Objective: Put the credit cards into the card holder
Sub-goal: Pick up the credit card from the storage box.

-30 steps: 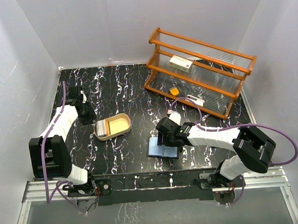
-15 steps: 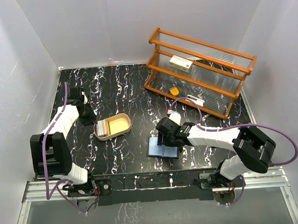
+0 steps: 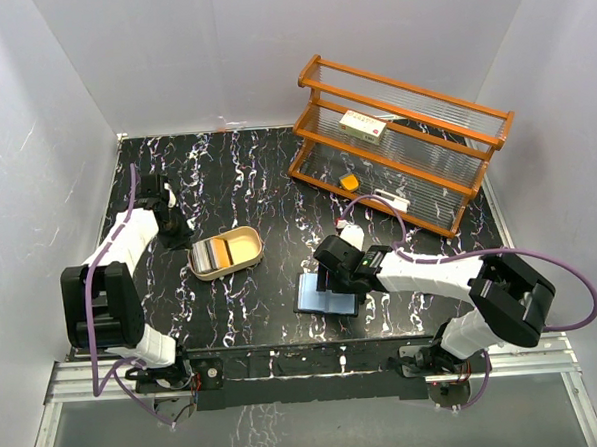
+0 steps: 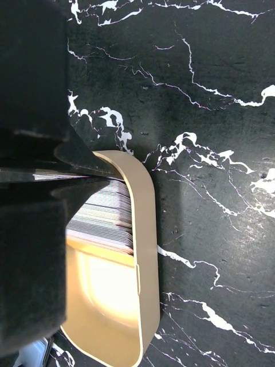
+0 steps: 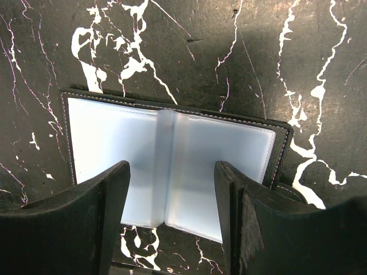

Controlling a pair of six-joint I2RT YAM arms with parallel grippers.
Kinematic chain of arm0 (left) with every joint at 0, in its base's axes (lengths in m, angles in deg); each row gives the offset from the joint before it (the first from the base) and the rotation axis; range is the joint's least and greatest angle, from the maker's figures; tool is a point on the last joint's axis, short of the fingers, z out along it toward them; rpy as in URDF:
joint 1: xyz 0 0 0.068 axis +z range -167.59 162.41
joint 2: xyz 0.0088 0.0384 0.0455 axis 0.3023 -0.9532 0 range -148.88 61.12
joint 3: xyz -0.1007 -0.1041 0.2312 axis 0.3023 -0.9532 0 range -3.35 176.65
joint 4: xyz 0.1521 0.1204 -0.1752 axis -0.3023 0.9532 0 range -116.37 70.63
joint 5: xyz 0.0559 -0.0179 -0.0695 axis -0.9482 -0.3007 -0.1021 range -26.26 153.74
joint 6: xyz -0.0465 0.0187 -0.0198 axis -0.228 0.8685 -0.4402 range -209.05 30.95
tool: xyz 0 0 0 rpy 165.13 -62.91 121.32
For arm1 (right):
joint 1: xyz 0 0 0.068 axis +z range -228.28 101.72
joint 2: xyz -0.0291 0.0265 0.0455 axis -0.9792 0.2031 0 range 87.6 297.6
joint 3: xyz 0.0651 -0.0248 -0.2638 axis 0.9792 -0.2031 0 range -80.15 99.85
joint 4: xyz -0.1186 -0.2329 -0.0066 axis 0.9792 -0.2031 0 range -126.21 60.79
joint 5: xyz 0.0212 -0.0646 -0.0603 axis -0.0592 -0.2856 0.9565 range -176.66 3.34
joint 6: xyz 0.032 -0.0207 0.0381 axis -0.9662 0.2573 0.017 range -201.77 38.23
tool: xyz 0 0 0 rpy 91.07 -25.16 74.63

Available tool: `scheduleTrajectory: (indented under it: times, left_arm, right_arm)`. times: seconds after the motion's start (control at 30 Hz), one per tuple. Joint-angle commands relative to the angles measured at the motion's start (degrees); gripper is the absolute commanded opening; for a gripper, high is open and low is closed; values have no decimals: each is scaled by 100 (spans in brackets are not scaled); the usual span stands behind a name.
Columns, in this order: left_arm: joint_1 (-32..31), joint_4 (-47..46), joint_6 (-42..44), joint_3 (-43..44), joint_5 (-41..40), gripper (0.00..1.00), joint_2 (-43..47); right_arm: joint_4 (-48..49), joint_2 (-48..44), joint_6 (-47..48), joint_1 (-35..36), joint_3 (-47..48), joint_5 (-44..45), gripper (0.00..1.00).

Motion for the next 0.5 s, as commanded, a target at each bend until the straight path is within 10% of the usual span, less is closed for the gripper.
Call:
scheduleTrajectory:
  times: [0.0,0.47]
  left_arm:
    - [22,180,71,223,9,0,26]
    - [20,988,99,987,-632,0,175]
  right_arm:
    - [85,-160,16,9,-42,151,59]
    - [-44,-144,34,10,102,163,59]
